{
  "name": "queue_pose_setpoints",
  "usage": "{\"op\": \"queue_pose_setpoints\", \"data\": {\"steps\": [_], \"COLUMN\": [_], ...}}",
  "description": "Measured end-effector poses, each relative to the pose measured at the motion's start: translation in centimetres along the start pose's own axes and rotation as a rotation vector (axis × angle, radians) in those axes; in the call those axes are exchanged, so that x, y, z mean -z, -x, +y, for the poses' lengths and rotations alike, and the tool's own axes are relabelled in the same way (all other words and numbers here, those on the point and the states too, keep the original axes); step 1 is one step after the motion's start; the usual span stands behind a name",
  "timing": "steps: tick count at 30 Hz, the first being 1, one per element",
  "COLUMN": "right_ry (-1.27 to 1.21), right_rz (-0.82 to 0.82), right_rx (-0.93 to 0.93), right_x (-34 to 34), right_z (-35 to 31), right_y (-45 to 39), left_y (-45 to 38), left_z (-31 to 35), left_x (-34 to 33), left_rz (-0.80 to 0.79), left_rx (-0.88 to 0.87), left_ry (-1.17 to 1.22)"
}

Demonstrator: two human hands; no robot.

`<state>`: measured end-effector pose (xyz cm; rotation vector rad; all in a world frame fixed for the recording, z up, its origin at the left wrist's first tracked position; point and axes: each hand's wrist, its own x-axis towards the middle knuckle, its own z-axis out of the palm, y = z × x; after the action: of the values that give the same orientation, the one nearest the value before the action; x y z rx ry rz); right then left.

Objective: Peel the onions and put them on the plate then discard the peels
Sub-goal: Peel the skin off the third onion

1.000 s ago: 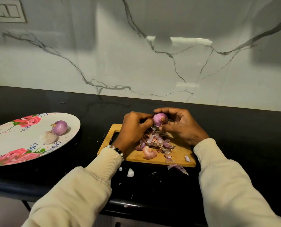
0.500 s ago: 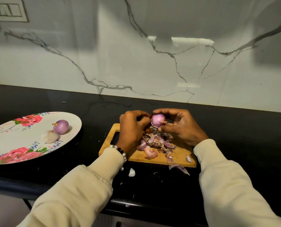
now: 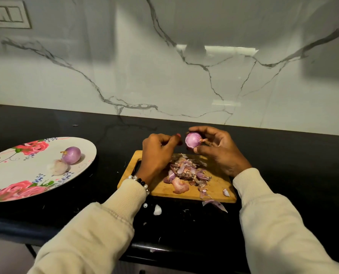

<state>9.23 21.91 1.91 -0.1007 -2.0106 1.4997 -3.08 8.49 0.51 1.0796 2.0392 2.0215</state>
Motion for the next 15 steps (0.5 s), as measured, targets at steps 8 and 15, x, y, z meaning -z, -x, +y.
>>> {"op": "queue_pose_setpoints", "data": {"steps": [8,15], "right_ry": [0.033,0.062], "right_rz": [-0.022,-0.028], "right_rx": [-0.009,-0.021], "right_x": [-0.03,-0.35], "right_z": [-0.01,-0.11], "right_y": [-0.08,0.03], "left_y": [0.55,0.87], "left_z": [0.53,0.52], "left_x": [0.04,0.04], "left_rz": [-0.207,-0.159], "left_rx": [0.1,0.043], "left_ry": [0.192,0.097]}}
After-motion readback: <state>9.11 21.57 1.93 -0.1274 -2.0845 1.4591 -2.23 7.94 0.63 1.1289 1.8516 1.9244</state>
